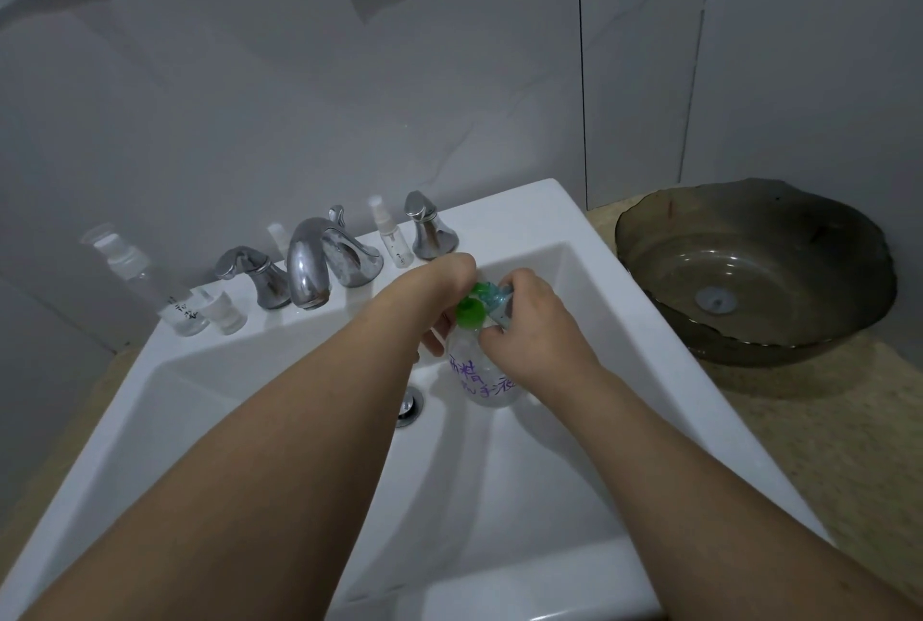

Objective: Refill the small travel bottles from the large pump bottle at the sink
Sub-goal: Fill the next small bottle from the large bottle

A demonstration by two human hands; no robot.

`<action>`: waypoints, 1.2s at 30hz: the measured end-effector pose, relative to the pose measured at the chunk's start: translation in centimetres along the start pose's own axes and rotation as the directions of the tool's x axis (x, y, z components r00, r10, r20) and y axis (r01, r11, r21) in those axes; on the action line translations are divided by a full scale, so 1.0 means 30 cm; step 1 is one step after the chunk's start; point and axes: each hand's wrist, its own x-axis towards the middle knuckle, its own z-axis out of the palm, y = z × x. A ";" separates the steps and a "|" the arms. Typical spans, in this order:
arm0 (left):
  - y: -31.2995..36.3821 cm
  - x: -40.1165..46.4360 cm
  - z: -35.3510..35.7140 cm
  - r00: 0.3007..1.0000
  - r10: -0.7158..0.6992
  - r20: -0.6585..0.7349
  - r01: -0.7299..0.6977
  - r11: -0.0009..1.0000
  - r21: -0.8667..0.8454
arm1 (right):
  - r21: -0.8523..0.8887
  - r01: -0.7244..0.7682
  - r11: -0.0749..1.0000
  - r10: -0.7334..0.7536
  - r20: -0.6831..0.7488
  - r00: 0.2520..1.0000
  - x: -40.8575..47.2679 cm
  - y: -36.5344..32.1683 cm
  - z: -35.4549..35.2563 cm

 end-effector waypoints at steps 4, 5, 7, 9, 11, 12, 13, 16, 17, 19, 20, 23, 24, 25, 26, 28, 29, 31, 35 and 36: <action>-0.008 0.013 0.029 0.999 -0.013 -0.034 0.012 0.999 -0.052 | -0.025 -0.024 0.999 0.024 0.038 0.999 0.002 0.013 0.005; -0.009 0.015 0.035 0.999 -0.015 -0.038 0.013 0.999 -0.053 | -0.033 -0.023 0.999 0.024 0.041 0.999 0.003 0.017 0.005; -0.008 0.014 0.038 0.999 -0.010 -0.044 0.008 0.999 -0.048 | -0.046 -0.021 0.999 0.023 0.044 0.999 0.008 0.023 0.005; -0.011 0.013 0.034 0.999 0.007 -0.047 -0.009 0.999 -0.042 | -0.060 -0.018 0.998 0.021 0.052 0.998 0.015 0.025 0.005; -0.013 0.013 0.032 0.999 0.019 -0.044 -0.020 0.999 -0.032 | -0.078 -0.008 0.997 0.013 0.054 0.998 0.019 0.028 -0.002; -0.016 0.014 0.028 0.999 0.023 -0.039 -0.024 0.999 -0.025 | -0.085 0.002 0.996 0.002 0.054 0.999 0.023 0.030 -0.005; -0.019 0.016 0.026 0.999 0.024 -0.033 -0.025 1.000 -0.017 | -0.090 0.014 0.996 -0.009 0.056 0.998 0.023 0.032 -0.009; -0.014 0.020 0.005 0.999 0.039 0.004 -0.039 0.999 0.021 | -0.059 0.028 0.998 -0.025 0.057 0.998 0.030 0.038 -0.022; -0.010 0.023 -0.003 0.999 0.044 0.020 -0.045 0.998 0.033 | -0.045 0.030 0.999 -0.027 0.056 0.998 0.031 0.040 -0.025; 0.001 0.023 -0.014 0.997 0.058 0.044 -0.061 0.997 0.054 | -0.021 0.034 0.999 -0.033 0.047 0.998 0.030 0.044 -0.028; 0.007 0.018 -0.019 0.997 0.066 0.049 -0.069 0.996 0.060 | -0.019 0.038 0.999 -0.037 0.042 0.998 0.031 0.042 -0.031; 0.010 0.016 -0.023 0.995 0.067 0.070 -0.071 0.995 0.069 | -0.040 0.055 0.998 -0.055 0.019 0.998 0.030 0.044 -0.034; 0.008 0.014 -0.023 0.996 0.061 0.070 -0.065 0.996 0.068 | -0.050 0.059 0.997 -0.059 0.011 0.998 0.030 0.044 -0.034; 0.007 0.011 -0.023 0.996 0.055 0.065 -0.059 0.996 0.061 | -0.062 0.063 0.996 -0.063 0.007 0.998 0.029 0.042 -0.034; 0.005 0.007 -0.022 0.997 0.052 0.052 -0.055 0.997 0.054 | -0.075 0.065 0.995 -0.064 0.007 0.998 0.029 0.041 -0.033; 0.003 -0.003 -0.016 0.998 0.053 0.029 -0.054 0.998 0.034 | -0.089 0.065 0.994 -0.065 0.010 0.998 0.029 0.043 -0.031; 0.004 -0.006 -0.011 0.998 0.054 0.019 -0.054 0.998 0.029 | -0.091 0.064 0.994 -0.064 0.011 0.998 0.028 0.043 -0.032; -0.003 0.000 0.001 0.998 0.062 -0.005 -0.062 0.998 0.022 | -0.096 0.062 0.993 -0.061 0.020 0.998 0.027 0.049 -0.031; -0.007 0.010 0.028 0.988 0.106 -0.111 -0.105 0.994 0.013 | -0.127 0.059 0.990 -0.054 0.039 0.998 0.023 0.062 -0.026; -0.005 0.007 0.032 0.984 0.123 -0.129 -0.122 0.992 0.013 | -0.126 0.056 0.991 -0.051 0.035 0.998 0.024 0.066 -0.026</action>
